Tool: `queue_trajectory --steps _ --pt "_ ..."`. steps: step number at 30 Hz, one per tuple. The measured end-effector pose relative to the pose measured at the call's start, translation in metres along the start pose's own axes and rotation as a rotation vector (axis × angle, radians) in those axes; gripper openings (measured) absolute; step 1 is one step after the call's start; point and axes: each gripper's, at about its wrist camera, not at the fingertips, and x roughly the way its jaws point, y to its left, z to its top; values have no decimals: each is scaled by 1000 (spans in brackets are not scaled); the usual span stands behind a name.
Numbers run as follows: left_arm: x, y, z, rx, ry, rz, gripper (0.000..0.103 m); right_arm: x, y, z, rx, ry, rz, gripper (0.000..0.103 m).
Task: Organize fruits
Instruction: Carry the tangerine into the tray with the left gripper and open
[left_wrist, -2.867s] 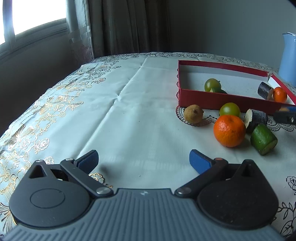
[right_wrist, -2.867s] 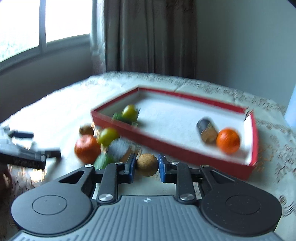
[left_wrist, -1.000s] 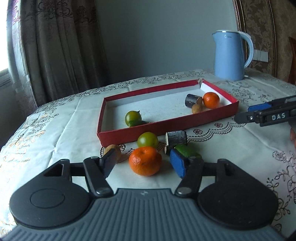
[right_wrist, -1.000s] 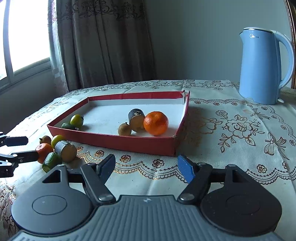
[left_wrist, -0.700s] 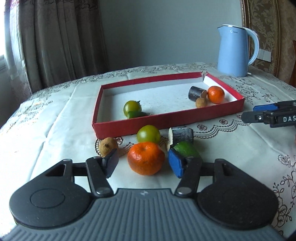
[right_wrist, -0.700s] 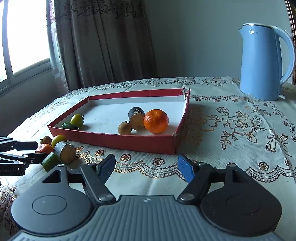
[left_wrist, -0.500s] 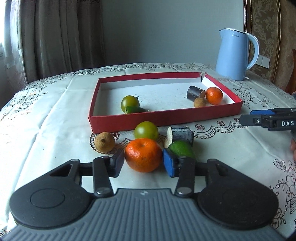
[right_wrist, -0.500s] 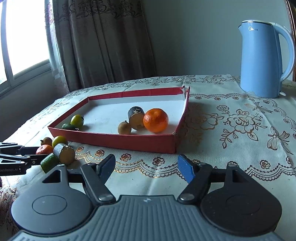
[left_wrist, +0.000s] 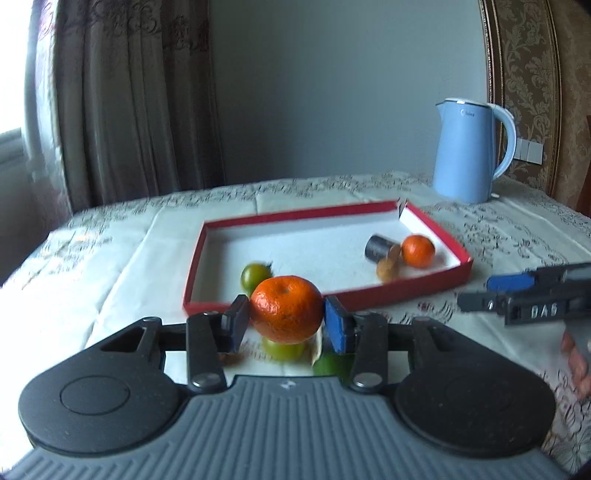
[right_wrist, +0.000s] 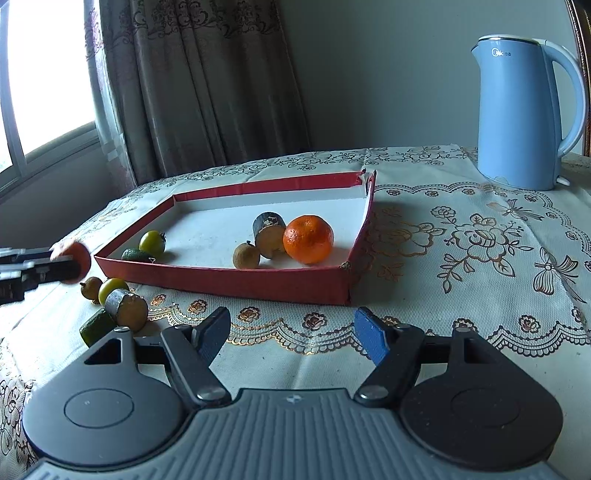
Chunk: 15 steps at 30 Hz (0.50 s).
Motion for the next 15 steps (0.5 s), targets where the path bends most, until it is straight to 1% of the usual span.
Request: queue_trajectory --steps 3,7,11,15 --pt "17 -15 20 34 -18 24 41 1 -1 0 5 5 3 74" --pt "54 -28 39 54 3 53 41 4 -10 1 61 18 22 74" --pt "94 -26 47 9 65 78 41 7 -22 2 133 31 47 74" --pt "124 -23 45 4 115 141 41 6 -21 1 131 30 47 74"
